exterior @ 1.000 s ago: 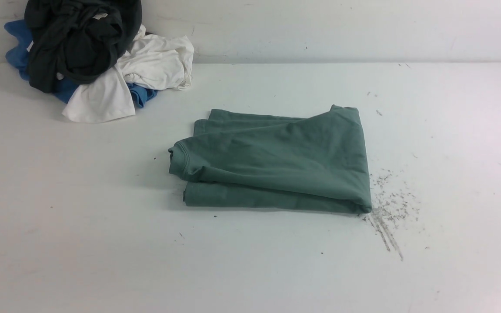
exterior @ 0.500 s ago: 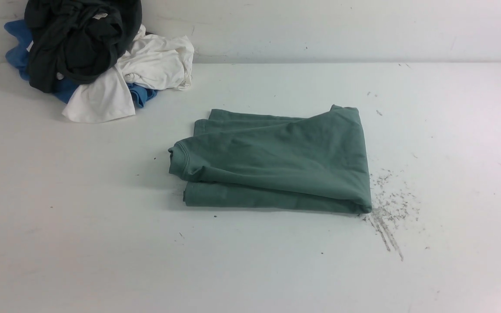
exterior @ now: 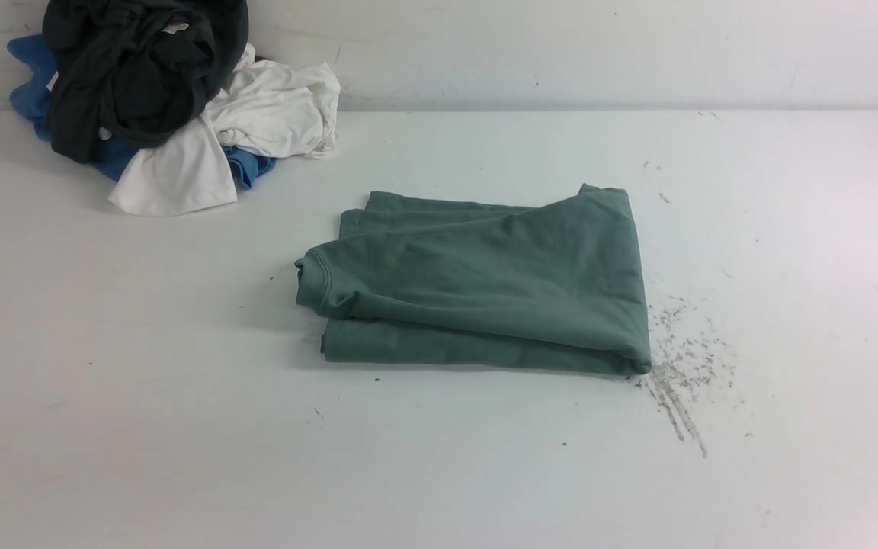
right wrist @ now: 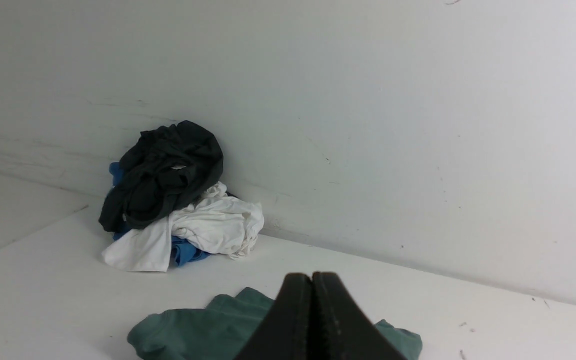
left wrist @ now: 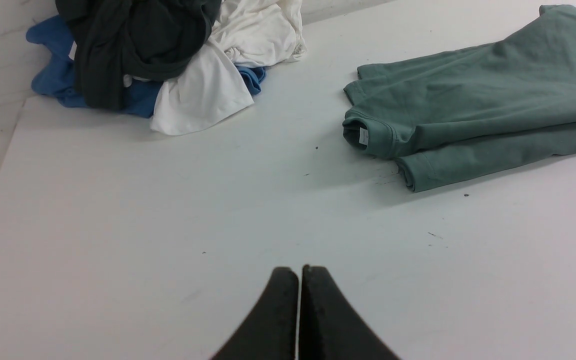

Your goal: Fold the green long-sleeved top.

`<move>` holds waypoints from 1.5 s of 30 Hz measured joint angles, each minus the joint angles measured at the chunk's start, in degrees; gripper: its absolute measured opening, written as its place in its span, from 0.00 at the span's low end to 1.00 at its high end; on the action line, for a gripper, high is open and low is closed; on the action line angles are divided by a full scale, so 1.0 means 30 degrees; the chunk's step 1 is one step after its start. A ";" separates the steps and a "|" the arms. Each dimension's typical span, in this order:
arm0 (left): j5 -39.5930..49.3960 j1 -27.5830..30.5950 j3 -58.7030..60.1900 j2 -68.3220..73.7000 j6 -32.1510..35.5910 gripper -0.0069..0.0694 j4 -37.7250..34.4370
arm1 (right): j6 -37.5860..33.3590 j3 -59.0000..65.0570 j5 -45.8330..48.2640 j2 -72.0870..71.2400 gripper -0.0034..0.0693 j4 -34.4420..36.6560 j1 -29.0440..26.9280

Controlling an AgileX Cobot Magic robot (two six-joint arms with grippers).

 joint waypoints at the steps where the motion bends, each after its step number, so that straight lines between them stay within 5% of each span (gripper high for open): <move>1: 0.0000 0.0000 0.0000 0.0000 0.0000 0.08 0.0000 | 0.0020 0.0713 -0.0515 -0.0347 0.03 -0.0354 0.0000; 5: 0.0000 0.0000 0.0000 0.0000 0.0000 0.08 0.0000 | 0.1327 0.3819 -0.2387 -0.1864 0.03 -0.2521 -0.0459; 11: 0.0000 0.0000 0.0000 0.0000 0.0000 0.08 0.0000 | 0.6504 0.8953 -0.3510 -0.5198 0.03 -0.5491 -0.4015; 16: 0.0000 0.0000 0.0000 0.0000 0.0000 0.08 0.0000 | 0.8646 1.1677 -0.2711 -0.7587 0.03 -0.6679 -0.5768; 45: 0.0000 0.0000 0.0000 0.0000 0.0000 0.08 0.0000 | 0.8882 1.3437 -0.1264 -0.8243 0.03 -0.6835 -0.5885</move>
